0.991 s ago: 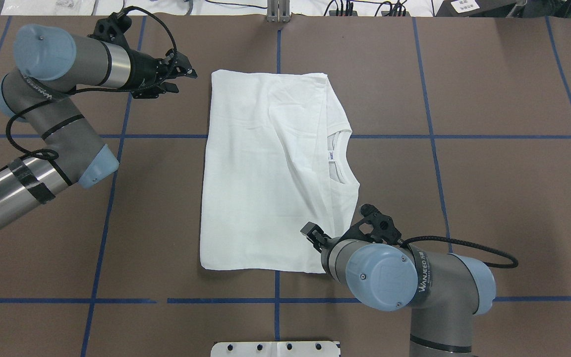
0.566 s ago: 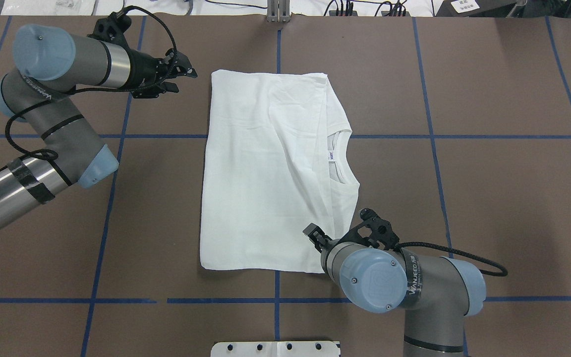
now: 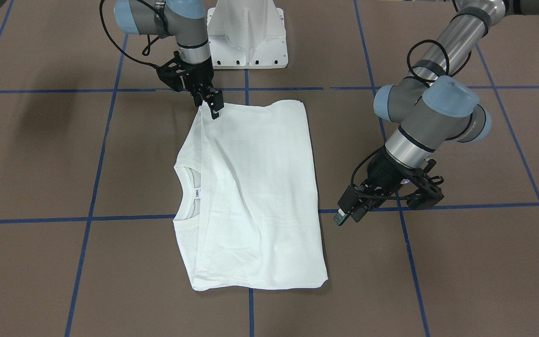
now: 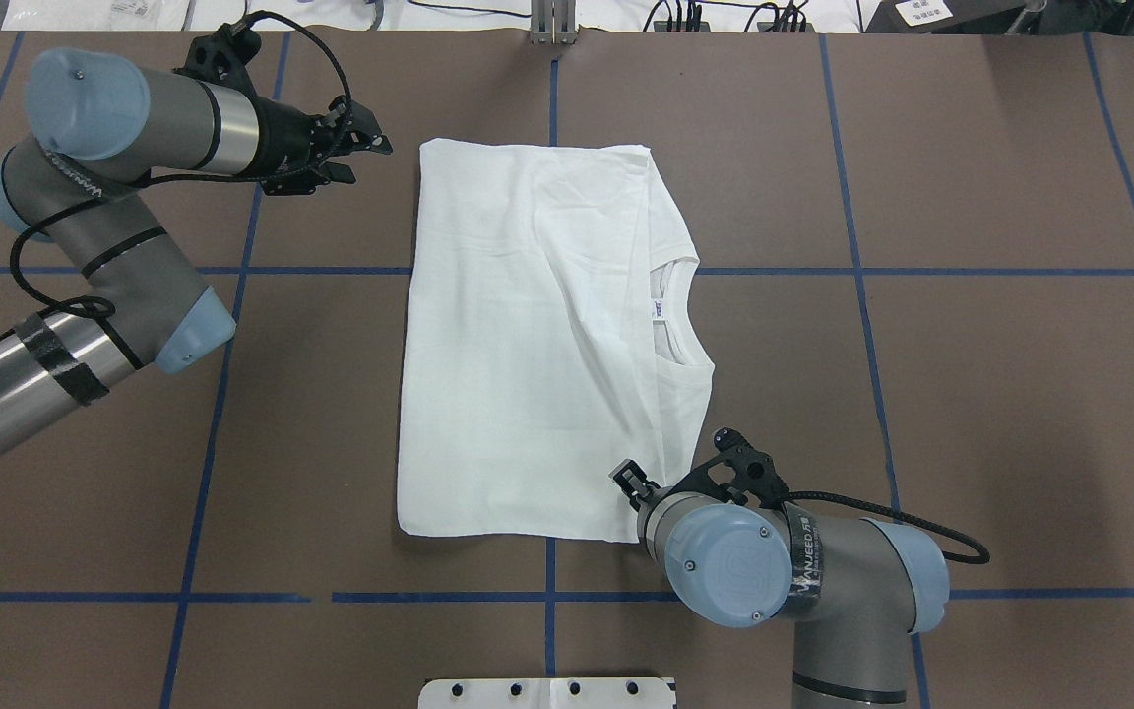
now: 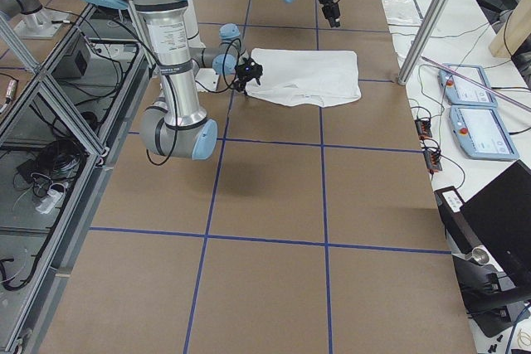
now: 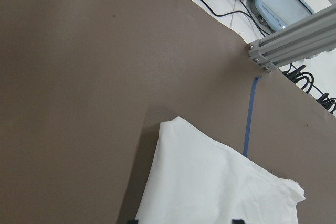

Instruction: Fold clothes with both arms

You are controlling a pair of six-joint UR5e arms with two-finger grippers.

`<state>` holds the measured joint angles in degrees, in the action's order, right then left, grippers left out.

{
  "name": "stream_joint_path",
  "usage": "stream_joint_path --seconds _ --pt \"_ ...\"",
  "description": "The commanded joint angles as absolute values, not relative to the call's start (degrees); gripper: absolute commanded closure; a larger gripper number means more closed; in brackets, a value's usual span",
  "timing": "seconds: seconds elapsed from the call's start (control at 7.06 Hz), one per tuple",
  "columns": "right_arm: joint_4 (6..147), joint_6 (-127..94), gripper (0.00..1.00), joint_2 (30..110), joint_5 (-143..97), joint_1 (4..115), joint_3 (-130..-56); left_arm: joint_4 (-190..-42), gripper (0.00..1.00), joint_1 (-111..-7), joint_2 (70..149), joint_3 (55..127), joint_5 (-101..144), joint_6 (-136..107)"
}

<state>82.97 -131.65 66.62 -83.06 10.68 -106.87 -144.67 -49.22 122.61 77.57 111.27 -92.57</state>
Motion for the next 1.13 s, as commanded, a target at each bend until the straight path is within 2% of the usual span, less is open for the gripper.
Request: stream_joint_path --seconds 0.0,0.99 --pt "82.9 -132.6 1.00 66.4 -83.2 10.5 -105.8 -144.7 0.33 -49.2 122.5 77.6 111.2 -92.6" --pt "83.3 -131.9 1.00 66.1 -85.3 11.2 -107.6 -144.7 0.33 -49.2 122.5 77.5 111.1 -93.0"
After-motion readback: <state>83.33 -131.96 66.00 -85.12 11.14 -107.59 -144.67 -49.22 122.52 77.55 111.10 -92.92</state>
